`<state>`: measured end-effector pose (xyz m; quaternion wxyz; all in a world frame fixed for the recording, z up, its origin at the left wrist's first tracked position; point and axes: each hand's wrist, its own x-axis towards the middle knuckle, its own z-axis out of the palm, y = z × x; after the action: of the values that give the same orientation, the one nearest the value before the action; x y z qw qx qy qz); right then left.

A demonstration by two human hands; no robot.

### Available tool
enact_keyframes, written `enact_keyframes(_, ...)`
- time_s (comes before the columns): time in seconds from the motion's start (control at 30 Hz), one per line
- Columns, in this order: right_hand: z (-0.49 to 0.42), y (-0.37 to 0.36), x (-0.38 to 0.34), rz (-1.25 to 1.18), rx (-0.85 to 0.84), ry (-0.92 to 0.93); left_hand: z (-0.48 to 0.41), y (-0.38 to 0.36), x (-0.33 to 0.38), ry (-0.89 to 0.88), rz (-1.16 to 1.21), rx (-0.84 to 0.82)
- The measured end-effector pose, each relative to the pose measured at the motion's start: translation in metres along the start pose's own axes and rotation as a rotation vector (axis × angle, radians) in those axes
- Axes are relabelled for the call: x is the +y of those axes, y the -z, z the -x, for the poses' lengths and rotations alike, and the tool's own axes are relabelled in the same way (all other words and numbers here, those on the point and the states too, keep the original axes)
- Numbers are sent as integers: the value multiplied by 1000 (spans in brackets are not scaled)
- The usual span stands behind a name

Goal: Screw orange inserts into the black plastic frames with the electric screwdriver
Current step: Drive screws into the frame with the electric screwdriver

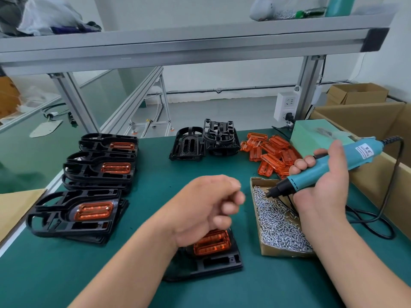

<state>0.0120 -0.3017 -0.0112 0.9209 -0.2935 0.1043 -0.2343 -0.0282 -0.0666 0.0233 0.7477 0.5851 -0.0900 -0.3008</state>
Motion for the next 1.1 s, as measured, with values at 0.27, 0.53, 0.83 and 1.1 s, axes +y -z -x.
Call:
enact_keyframes(0.27,18,-12,11,28,-133,-26,29,46,-18,72,366,66)
enact_keyframes(0.53,36,-46,20,17,-202,-57,31,45,-20,1,304,35)
enact_keyframes(0.83,42,-53,41,-50,-217,-78,33,46,-22,-18,228,77)
enact_keyframes(1.1,42,-41,31,-75,-235,-50,29,45,-27,-30,209,96)
